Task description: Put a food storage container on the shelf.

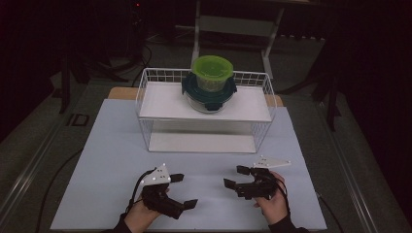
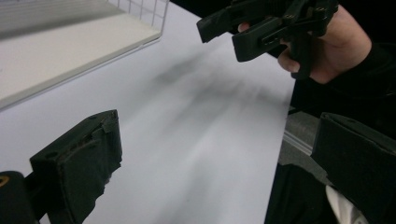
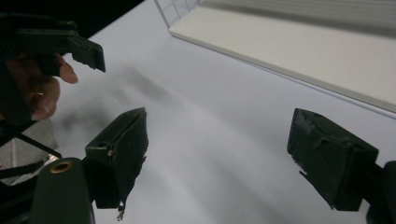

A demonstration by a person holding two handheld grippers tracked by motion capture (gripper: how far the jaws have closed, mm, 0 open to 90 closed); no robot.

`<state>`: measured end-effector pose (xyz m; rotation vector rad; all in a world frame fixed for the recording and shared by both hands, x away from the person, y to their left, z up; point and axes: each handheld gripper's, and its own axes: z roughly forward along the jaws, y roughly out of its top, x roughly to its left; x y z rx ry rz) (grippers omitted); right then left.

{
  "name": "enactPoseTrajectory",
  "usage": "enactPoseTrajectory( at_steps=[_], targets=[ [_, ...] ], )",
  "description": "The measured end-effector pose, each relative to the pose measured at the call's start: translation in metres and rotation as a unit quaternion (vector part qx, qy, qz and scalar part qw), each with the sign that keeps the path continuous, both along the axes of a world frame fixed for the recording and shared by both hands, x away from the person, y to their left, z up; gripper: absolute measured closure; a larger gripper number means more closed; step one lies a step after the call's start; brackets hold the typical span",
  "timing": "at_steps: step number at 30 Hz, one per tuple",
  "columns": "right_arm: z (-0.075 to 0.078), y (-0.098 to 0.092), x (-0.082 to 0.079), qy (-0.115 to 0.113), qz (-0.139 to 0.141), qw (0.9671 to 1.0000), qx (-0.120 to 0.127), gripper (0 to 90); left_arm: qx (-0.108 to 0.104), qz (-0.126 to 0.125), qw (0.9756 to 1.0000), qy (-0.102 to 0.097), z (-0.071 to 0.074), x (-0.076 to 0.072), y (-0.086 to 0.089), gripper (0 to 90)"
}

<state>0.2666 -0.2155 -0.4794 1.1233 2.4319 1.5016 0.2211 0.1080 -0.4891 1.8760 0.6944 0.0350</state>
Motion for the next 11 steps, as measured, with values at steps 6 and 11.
enactPoseTrajectory(
  at_steps=[6,11],
  targets=[
    [-0.002,-0.0032,0.0022,-0.006,-0.006,1.0,-0.003,19.7,-0.004,0.0,1.0,0.001,-0.0048,0.0019,-0.0001,1.0],
    [-0.0042,-0.0057,0.0032,-0.004,-0.008,1.0,-0.001,19.7,-0.004,0.0,1.0,0.001,-0.006,0.0026,-0.0003,1.0]
  ],
)
